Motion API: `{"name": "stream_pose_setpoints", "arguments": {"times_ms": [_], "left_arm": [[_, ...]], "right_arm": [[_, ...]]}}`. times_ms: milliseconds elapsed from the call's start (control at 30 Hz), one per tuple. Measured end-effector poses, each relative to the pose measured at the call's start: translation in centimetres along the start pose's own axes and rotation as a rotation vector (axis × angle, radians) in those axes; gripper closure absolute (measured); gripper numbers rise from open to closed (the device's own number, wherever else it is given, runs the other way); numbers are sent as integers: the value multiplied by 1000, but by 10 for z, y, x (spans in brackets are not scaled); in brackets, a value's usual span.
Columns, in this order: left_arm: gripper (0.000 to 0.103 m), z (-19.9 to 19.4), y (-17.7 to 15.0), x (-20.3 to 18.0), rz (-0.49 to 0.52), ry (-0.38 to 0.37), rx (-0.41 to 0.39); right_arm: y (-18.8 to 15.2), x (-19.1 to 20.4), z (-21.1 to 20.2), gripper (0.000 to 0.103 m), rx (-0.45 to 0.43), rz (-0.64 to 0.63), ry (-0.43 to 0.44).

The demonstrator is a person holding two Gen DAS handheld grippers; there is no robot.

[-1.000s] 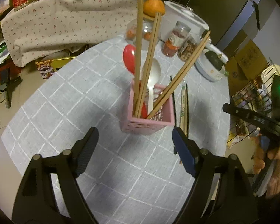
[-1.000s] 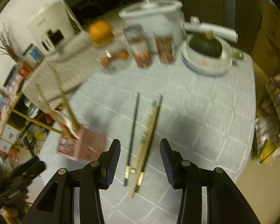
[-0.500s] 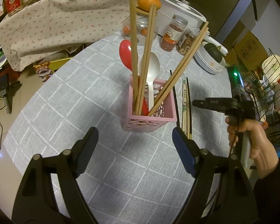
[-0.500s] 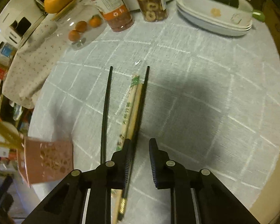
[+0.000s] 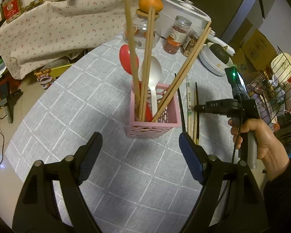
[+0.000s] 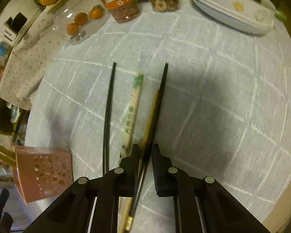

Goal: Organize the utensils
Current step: 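Reach to the black chopstick on the table and grasp it with the right gripper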

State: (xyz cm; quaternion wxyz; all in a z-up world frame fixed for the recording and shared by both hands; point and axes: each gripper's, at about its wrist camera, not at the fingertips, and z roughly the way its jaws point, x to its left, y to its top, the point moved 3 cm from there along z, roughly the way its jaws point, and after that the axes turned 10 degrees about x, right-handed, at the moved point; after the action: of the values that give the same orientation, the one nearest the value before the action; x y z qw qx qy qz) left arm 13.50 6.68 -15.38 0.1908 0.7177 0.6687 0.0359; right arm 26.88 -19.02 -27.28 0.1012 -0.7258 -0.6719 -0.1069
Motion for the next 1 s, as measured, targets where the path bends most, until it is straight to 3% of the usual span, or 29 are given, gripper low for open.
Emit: {"name": "stream_pose_setpoints", "arguments": {"times_ms": [133, 300, 500, 700, 1000], "left_arm": [[22, -1, -2, -6, 21, 0, -2], [22, -1, -5, -16, 55, 0, -2], [22, -1, -7, -25, 78, -4, -4], [22, 1, -10, -34, 112, 13, -5], [22, -1, -15, -51, 164, 9, 14]], "right_arm": [[-12, -9, -4, 91, 48, -10, -4], [-36, -17, 0, 92, 188, -55, -7], [-33, -35, -26, 91, 94, 26, 36], [-18, -42, -17, 89, 69, 104, 48], [-23, -31, -10, 96, 37, 29, -66]]}}
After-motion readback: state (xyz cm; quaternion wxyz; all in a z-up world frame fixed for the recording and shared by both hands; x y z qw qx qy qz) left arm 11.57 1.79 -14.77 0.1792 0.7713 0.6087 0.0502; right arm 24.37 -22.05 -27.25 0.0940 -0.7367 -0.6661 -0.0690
